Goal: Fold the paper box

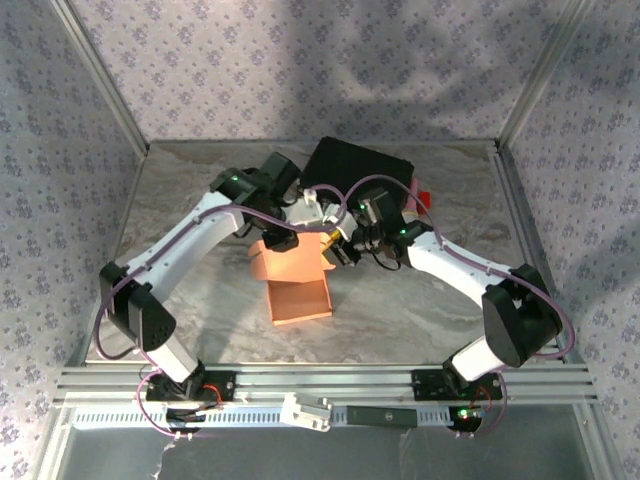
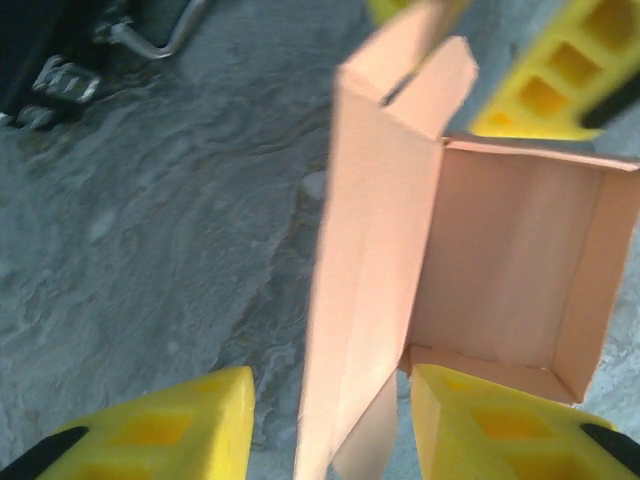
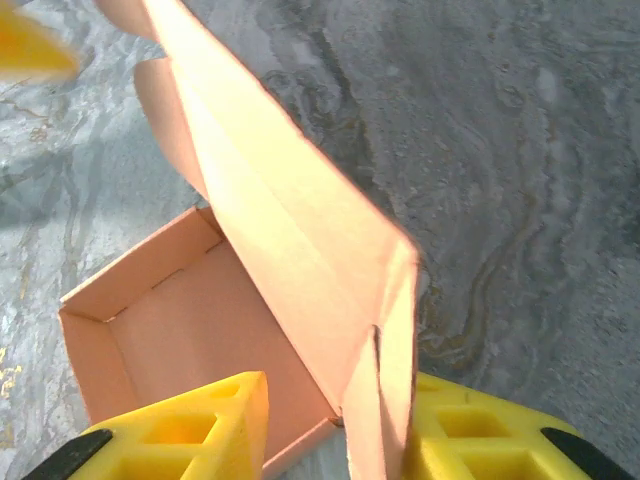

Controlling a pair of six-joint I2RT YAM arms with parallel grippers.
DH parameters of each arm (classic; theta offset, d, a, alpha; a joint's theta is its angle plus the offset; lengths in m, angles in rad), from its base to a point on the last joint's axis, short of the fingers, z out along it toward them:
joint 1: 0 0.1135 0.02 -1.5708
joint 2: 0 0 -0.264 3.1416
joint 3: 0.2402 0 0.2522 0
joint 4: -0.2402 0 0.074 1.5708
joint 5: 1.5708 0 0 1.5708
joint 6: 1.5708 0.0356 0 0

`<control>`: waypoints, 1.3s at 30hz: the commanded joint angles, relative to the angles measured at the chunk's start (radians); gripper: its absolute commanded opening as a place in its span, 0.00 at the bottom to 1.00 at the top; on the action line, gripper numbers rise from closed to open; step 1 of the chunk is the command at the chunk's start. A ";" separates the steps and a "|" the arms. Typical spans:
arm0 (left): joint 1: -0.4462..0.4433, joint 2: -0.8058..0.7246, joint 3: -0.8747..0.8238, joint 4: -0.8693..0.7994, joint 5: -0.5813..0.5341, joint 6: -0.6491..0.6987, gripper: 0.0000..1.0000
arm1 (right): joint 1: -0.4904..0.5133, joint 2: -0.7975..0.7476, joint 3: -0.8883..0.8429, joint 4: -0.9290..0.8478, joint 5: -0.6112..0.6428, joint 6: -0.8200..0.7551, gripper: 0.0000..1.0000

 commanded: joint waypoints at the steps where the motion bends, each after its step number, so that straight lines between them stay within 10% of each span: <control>1: 0.070 -0.060 -0.042 -0.028 0.045 -0.118 0.51 | 0.012 0.011 0.016 -0.027 -0.014 -0.036 0.37; 9: 0.225 -0.170 -0.236 0.028 0.144 -0.288 0.52 | 0.023 0.019 0.022 -0.033 0.005 -0.045 0.35; 24: 0.259 -0.320 -0.323 0.182 0.266 -0.279 0.58 | 0.070 0.049 0.055 -0.026 0.075 -0.055 0.36; 39: 0.283 -0.360 -0.336 0.092 0.103 -0.372 0.61 | 0.077 0.125 0.148 -0.111 0.092 -0.095 0.27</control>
